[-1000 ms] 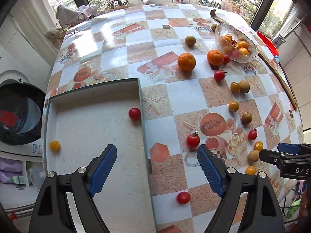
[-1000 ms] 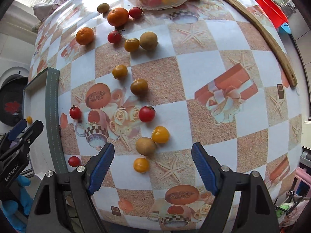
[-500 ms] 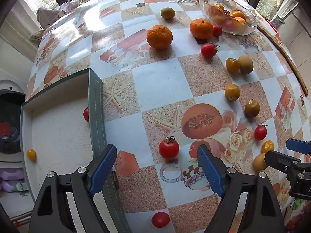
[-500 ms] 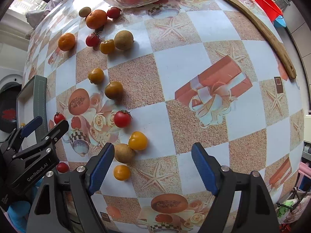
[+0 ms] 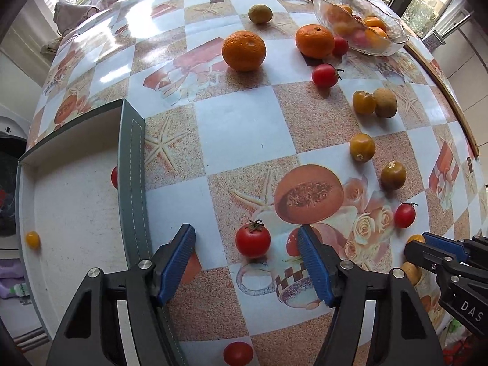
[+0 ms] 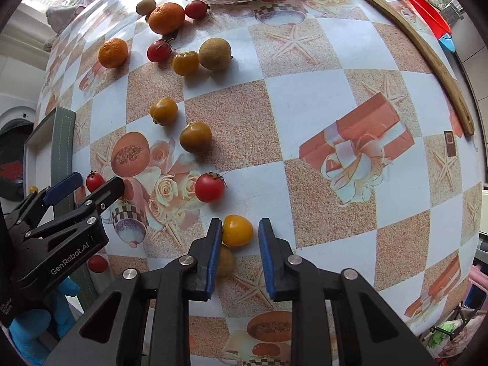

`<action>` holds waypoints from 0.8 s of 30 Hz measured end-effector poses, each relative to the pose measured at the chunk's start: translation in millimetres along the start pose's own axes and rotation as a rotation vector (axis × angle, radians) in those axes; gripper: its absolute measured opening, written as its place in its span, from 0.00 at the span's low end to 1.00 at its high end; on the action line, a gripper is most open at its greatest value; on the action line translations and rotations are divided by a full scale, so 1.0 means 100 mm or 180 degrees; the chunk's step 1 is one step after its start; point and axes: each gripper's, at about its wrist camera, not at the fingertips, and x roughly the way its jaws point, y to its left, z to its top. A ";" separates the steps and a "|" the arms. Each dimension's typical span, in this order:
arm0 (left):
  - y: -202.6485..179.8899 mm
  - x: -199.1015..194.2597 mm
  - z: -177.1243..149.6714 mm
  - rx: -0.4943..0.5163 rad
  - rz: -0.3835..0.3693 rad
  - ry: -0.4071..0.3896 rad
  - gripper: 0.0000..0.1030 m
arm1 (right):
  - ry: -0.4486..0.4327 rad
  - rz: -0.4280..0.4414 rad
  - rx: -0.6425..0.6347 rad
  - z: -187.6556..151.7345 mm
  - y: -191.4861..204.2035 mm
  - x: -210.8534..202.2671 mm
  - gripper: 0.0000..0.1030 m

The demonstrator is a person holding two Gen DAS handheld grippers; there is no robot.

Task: Organize fruits
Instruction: 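Grasp a red cherry tomato with the left tool while the right tool grasps a yellow one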

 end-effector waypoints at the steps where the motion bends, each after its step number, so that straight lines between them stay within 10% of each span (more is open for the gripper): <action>1: -0.01 -0.02 -0.02 0.0013 -0.0022 -0.0018 0.53 | -0.0017 0.0006 -0.0004 -0.01 0.01 -0.01 0.21; 4: -0.03 -0.07 -0.04 0.0039 -0.0071 -0.0032 0.21 | -0.0024 0.0136 0.0092 -0.04 -0.01 -0.05 0.21; 11: 0.17 -0.24 -0.08 -0.0250 -0.0485 -0.0040 0.21 | -0.0118 0.0230 0.0181 -0.10 -0.21 -0.25 0.21; 24: 0.34 -0.72 -0.19 -0.0320 -0.0543 -0.0237 0.21 | -0.0181 0.0290 0.0179 -0.16 -0.38 -0.53 0.21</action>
